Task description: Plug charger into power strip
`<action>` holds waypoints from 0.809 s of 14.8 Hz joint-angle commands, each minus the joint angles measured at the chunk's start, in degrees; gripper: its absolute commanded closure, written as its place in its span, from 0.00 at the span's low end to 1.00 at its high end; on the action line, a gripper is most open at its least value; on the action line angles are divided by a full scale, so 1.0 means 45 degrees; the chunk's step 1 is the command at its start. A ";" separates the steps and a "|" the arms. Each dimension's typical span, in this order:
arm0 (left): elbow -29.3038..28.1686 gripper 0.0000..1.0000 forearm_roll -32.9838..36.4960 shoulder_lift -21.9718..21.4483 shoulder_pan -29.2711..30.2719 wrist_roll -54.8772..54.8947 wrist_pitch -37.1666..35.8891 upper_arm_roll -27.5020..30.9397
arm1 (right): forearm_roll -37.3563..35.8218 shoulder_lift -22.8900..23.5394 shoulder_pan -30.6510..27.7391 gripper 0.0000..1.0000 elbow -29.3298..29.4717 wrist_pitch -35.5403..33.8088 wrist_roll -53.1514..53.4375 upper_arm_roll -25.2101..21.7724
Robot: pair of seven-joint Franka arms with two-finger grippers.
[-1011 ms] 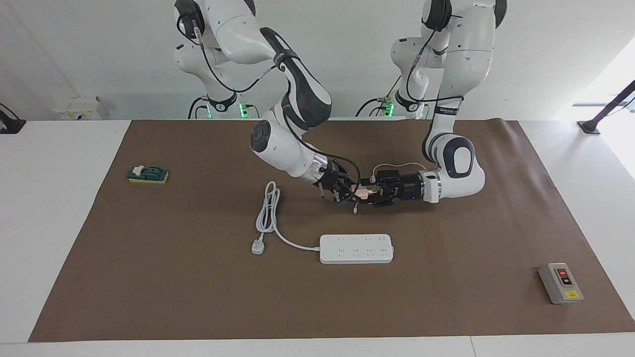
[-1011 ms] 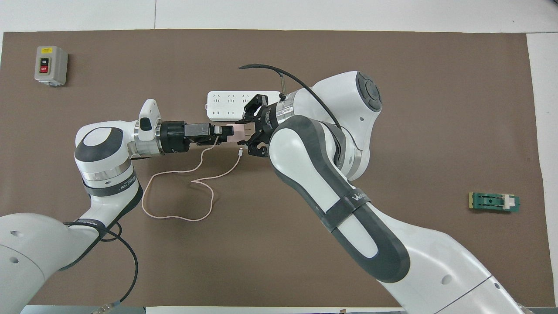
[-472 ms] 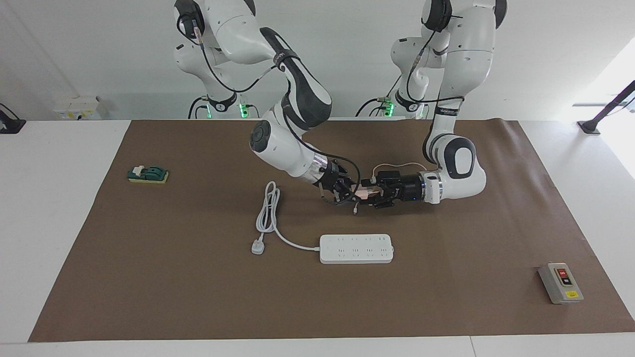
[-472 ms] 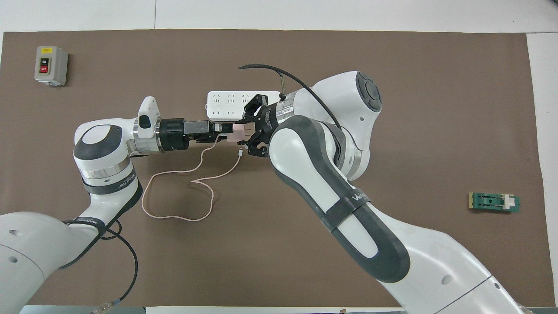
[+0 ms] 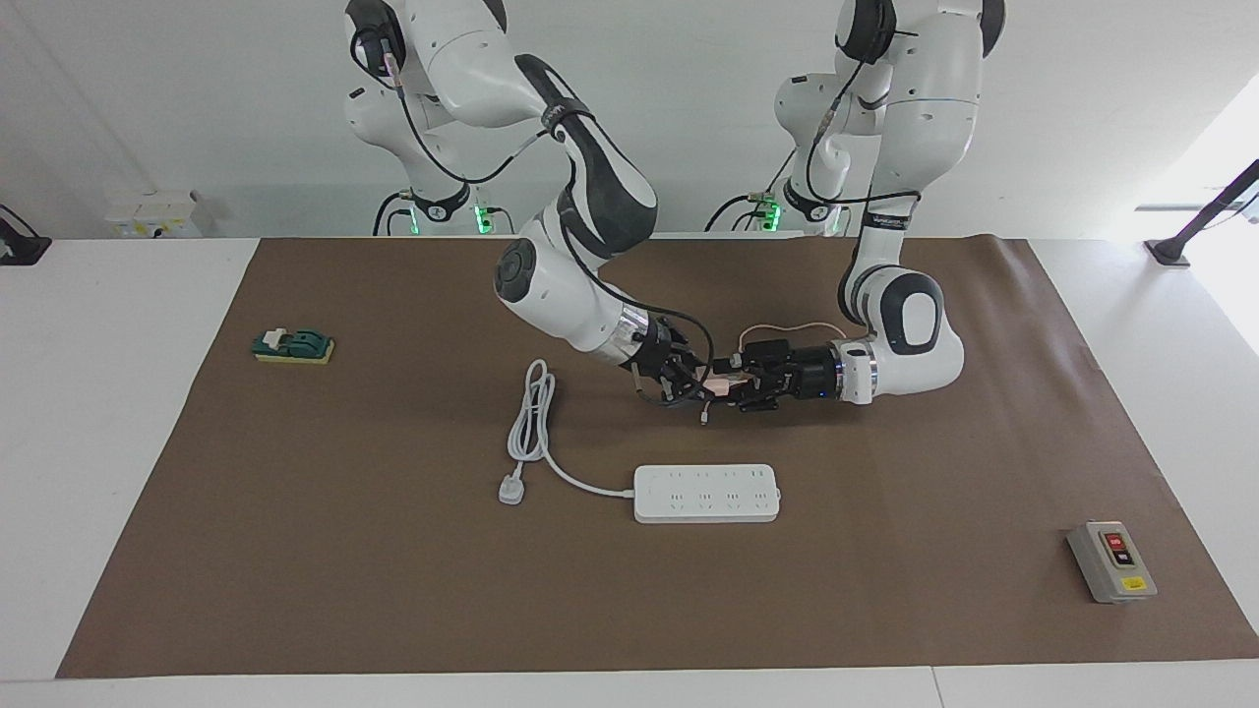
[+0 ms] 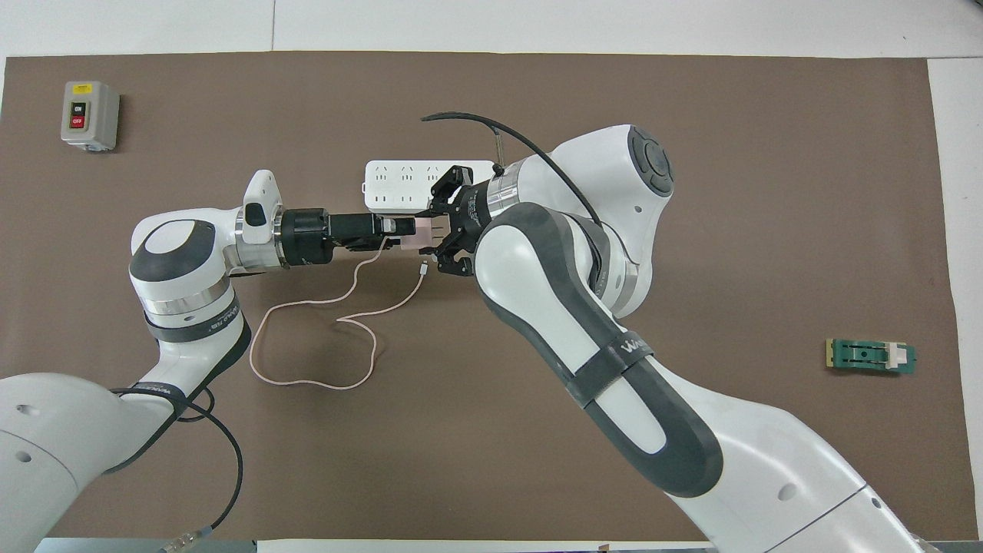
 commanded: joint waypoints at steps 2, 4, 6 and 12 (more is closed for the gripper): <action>0.0155 1.00 -0.0213 0.0175 -0.0049 0.0398 -0.0351 0.0134 | 0.0120 0.0201 0.0029 1.00 0.0328 0.0075 0.0344 -0.0032; 0.0155 1.00 -0.0213 0.0175 -0.0029 0.0576 -0.0331 0.0153 | 0.0139 0.0201 0.0029 1.00 0.0328 0.0075 0.0344 -0.0032; 0.0155 1.00 -0.0213 0.0156 -0.0029 0.0557 -0.0331 0.0153 | 0.0140 0.0201 0.0029 1.00 0.0328 0.0075 0.0344 -0.0032; 0.0155 1.00 -0.0232 0.0156 -0.0029 0.0556 -0.0565 0.0153 | -0.0133 0.0220 -0.0012 0.00 0.0347 0.0153 0.1243 -0.0110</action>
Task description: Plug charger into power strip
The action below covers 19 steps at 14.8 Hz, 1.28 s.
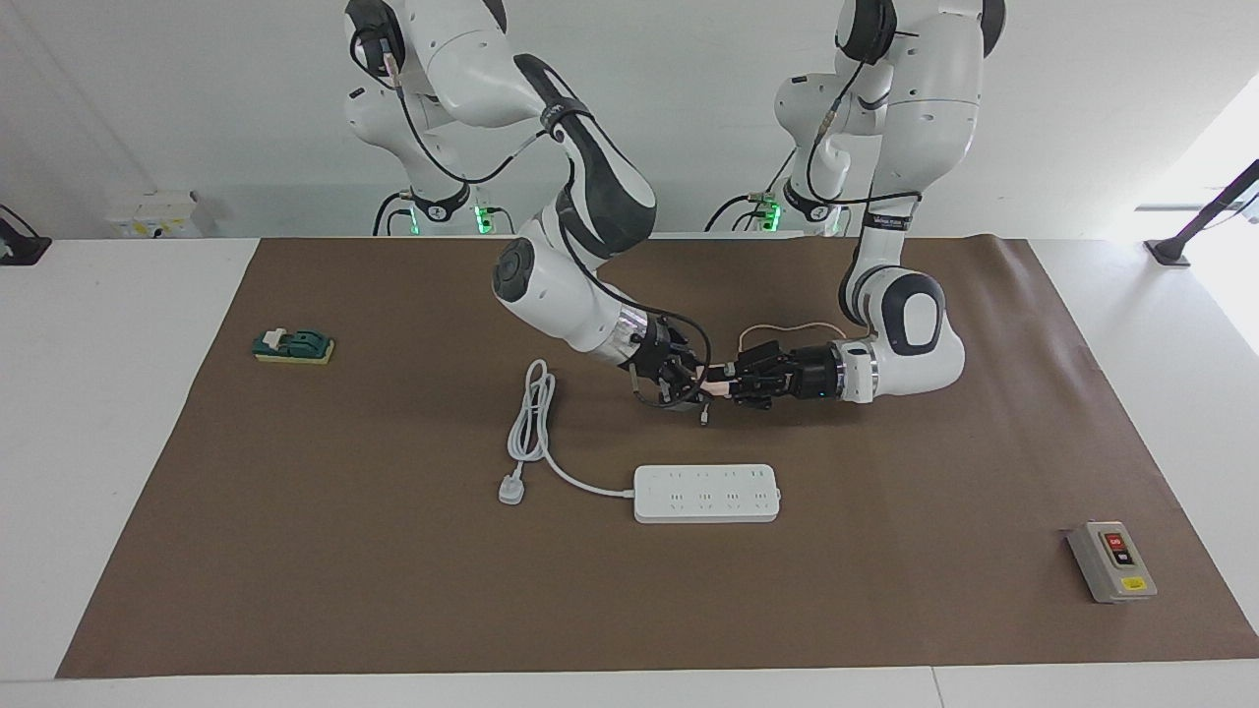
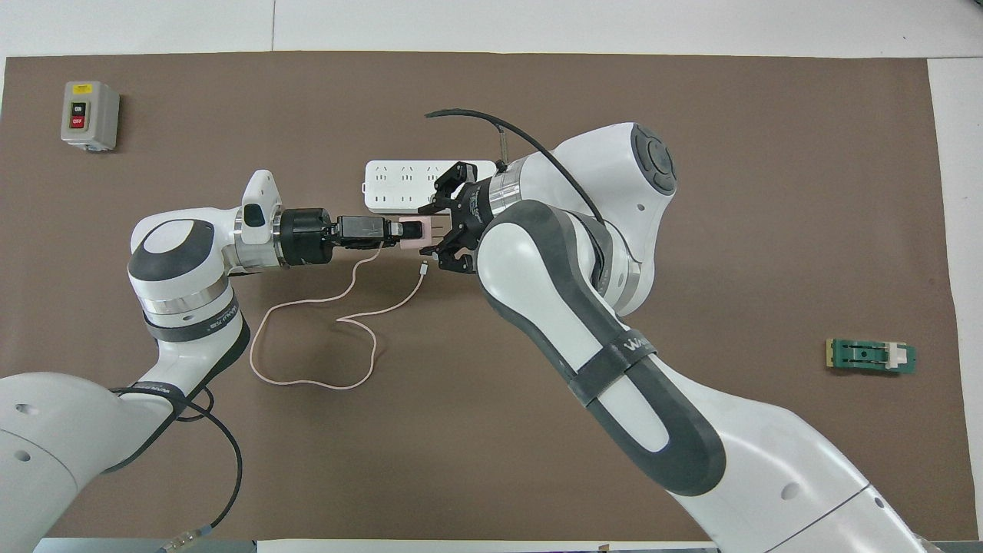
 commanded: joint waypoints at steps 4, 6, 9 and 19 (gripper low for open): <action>0.0154 1.00 -0.0207 0.0154 0.0088 0.0261 -0.0374 0.0107 | -0.0152 0.0217 -0.0178 0.00 0.0354 0.0194 0.0524 -0.0007; 0.0154 1.00 -0.0187 0.0135 0.0108 0.0261 -0.0374 0.0107 | -0.0172 0.0159 -0.0528 0.00 0.0354 0.0037 0.0544 -0.0124; 0.0154 1.00 -0.0187 0.0135 0.0109 0.0261 -0.0374 0.0107 | -0.0288 0.0022 -0.1505 0.00 0.0335 -0.0274 0.0544 -0.0163; 0.1929 1.00 0.2445 -0.0664 0.0771 -0.2740 -0.0218 0.0127 | -0.3275 -0.1383 -0.4532 0.00 0.0159 -0.3356 -0.1070 -0.0280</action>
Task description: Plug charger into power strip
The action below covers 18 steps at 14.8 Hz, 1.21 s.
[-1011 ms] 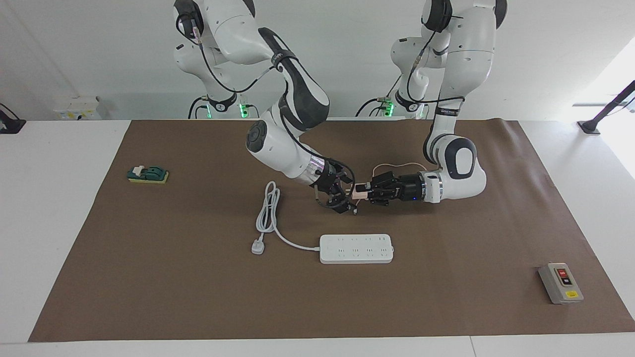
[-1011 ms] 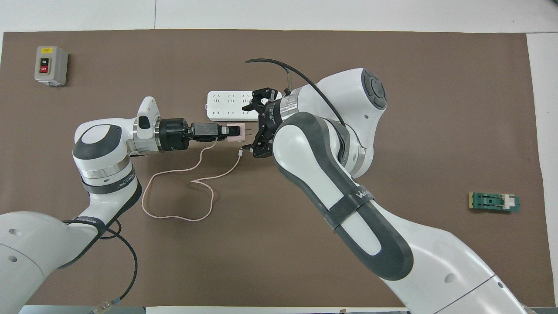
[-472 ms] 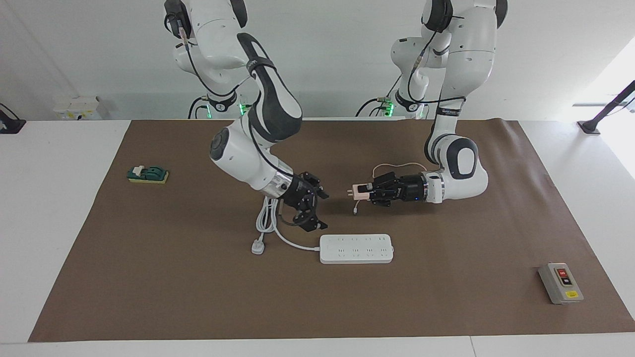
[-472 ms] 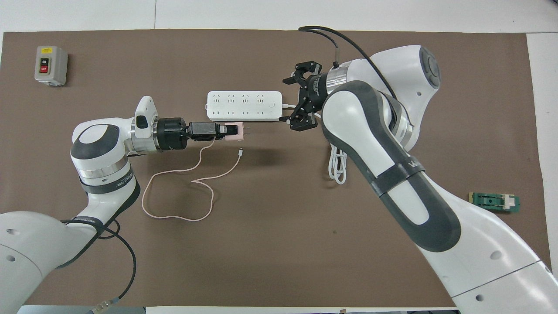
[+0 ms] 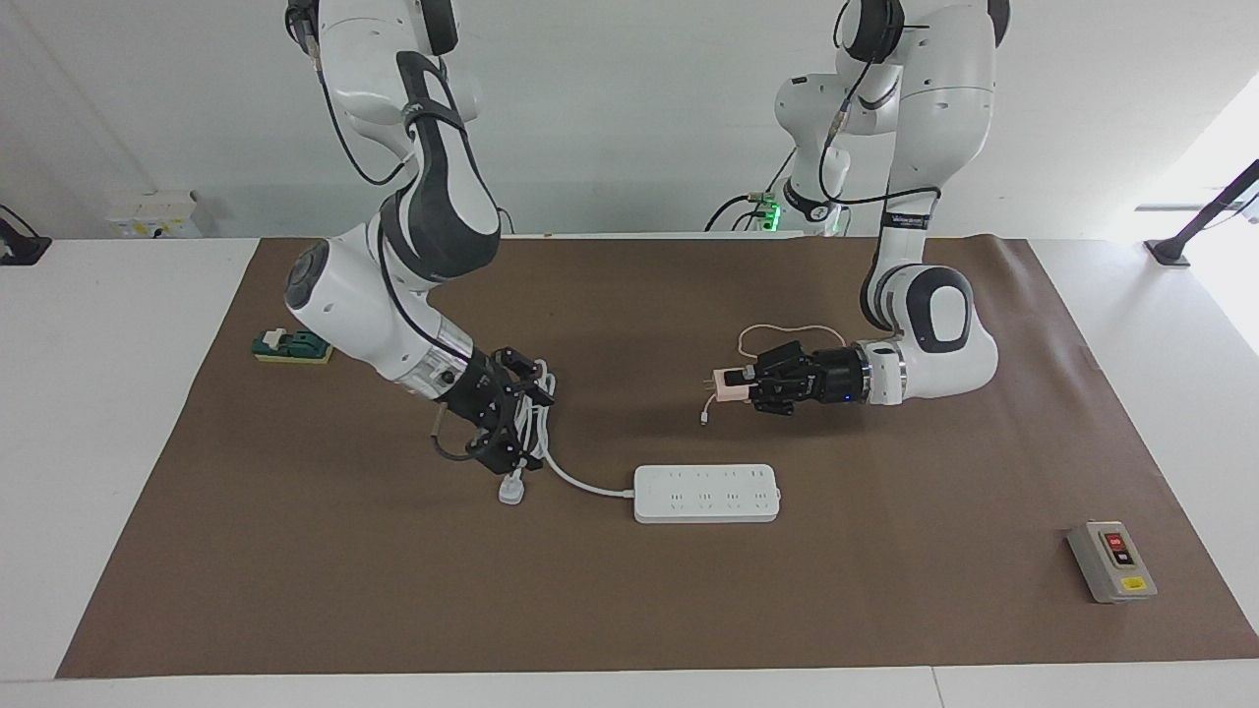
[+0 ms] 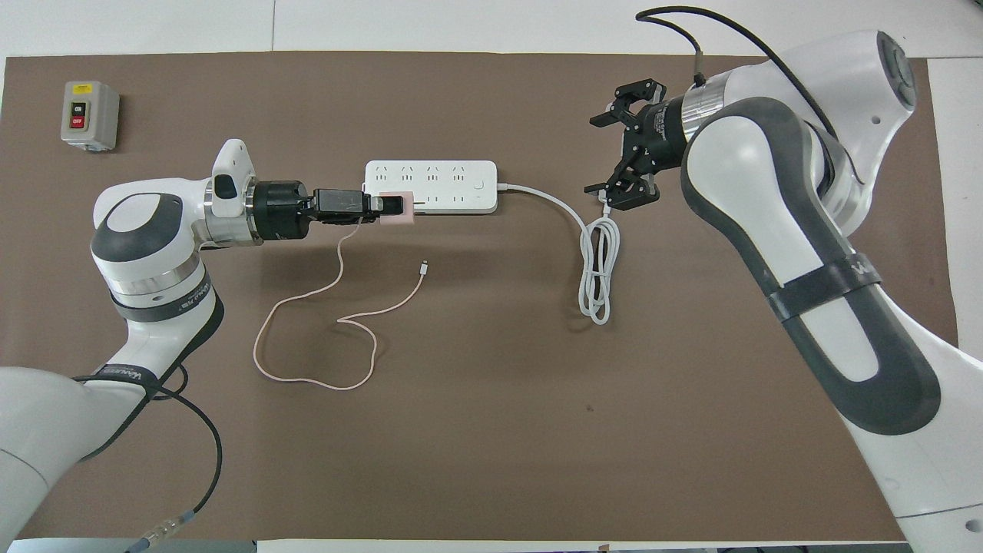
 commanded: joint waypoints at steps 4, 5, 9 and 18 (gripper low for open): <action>0.1068 1.00 0.3068 -0.1608 0.0356 -0.4112 -0.0255 0.0053 | -0.1596 -0.0822 -0.1582 0.00 -0.0129 -0.2349 -0.3435 0.0138; 0.1476 1.00 0.3828 -0.1765 0.0491 -0.5010 -0.0333 0.0092 | -0.1869 -0.0900 -0.1719 0.00 -0.0129 -0.2565 -0.3924 0.0138; 0.3622 1.00 0.7128 -0.2079 0.0804 -0.8371 -0.2066 0.0150 | -0.3139 -0.1075 -0.2149 0.00 -0.0129 -0.3191 -0.6110 0.0138; 0.7104 1.00 1.2912 -0.1961 0.1372 -1.1520 -0.6346 0.0034 | -0.6244 -0.2012 -0.3223 0.00 -0.0109 -0.4715 -1.4423 0.0118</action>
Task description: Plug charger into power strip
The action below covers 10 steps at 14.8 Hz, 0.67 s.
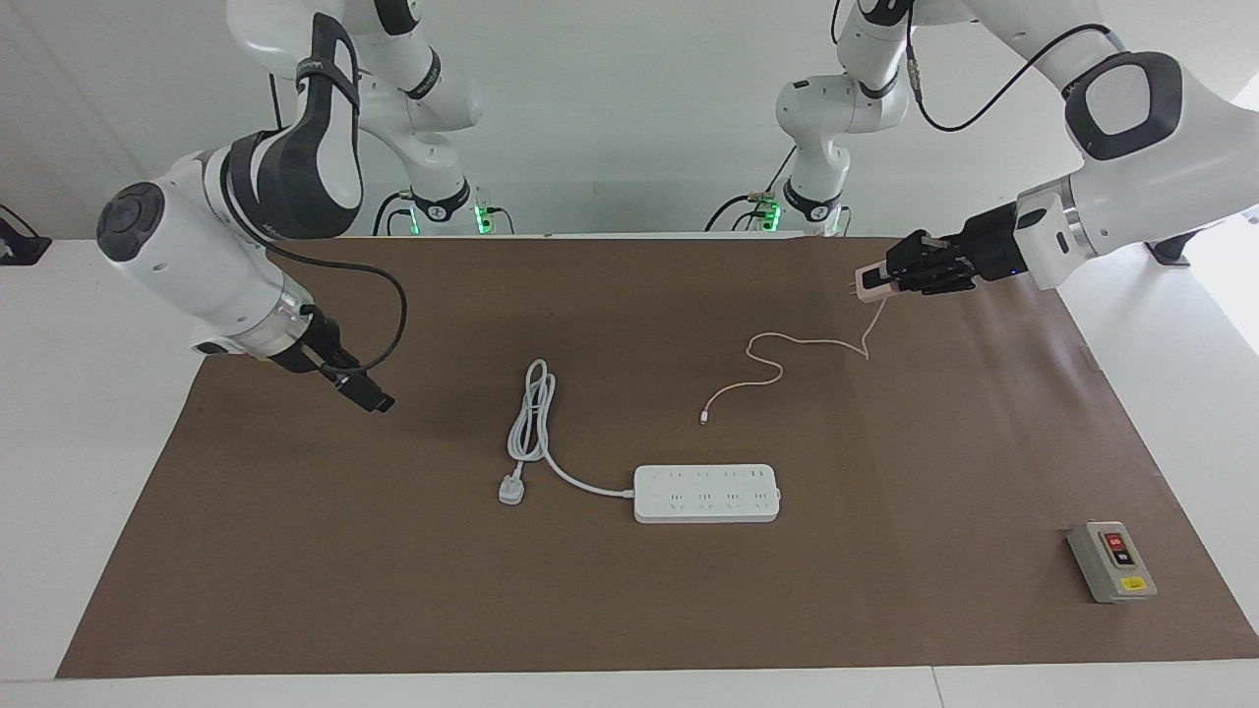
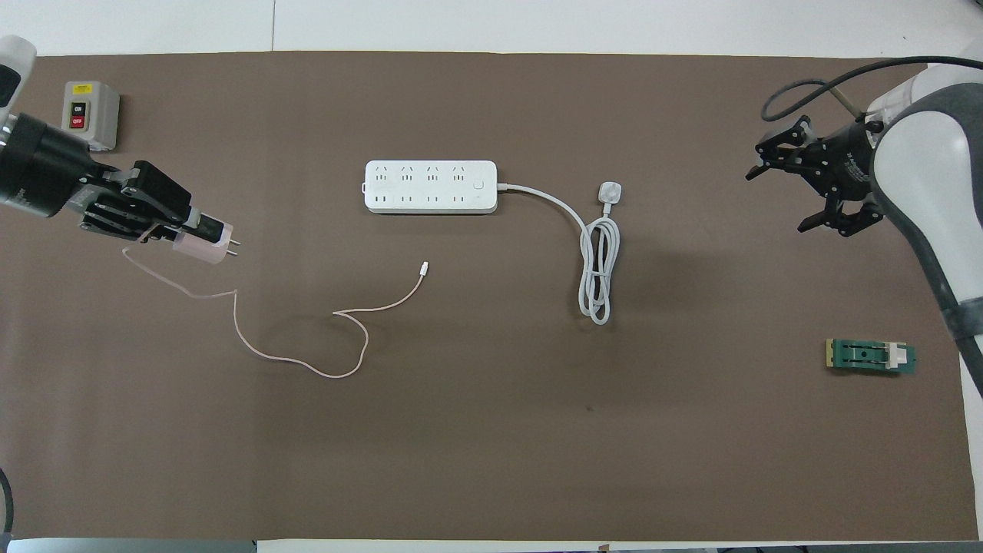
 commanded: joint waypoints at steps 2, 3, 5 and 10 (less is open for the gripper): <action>0.0965 1.00 0.2548 0.0243 -0.0353 -0.1085 -0.1172 -0.0138 | -0.1356 -0.0776 -0.0614 0.00 -0.0118 -0.0410 -0.5179 0.0137; 0.0965 1.00 0.3135 0.0243 -0.0354 -0.1027 -0.1309 -0.0138 | -0.1805 -0.1010 -0.0595 0.00 -0.0118 -0.0410 -0.6218 0.0079; 0.0965 1.00 0.3628 0.0262 -0.0335 -0.0910 -0.1544 -0.0138 | -0.2044 -0.1556 -0.0517 0.00 -0.0137 -0.0526 -0.7221 0.0039; 0.1141 1.00 0.4878 0.0166 -0.0315 -0.0400 -0.0320 -0.0021 | -0.2532 -0.3080 -0.0380 0.00 -0.0157 -0.1288 -0.9077 0.0058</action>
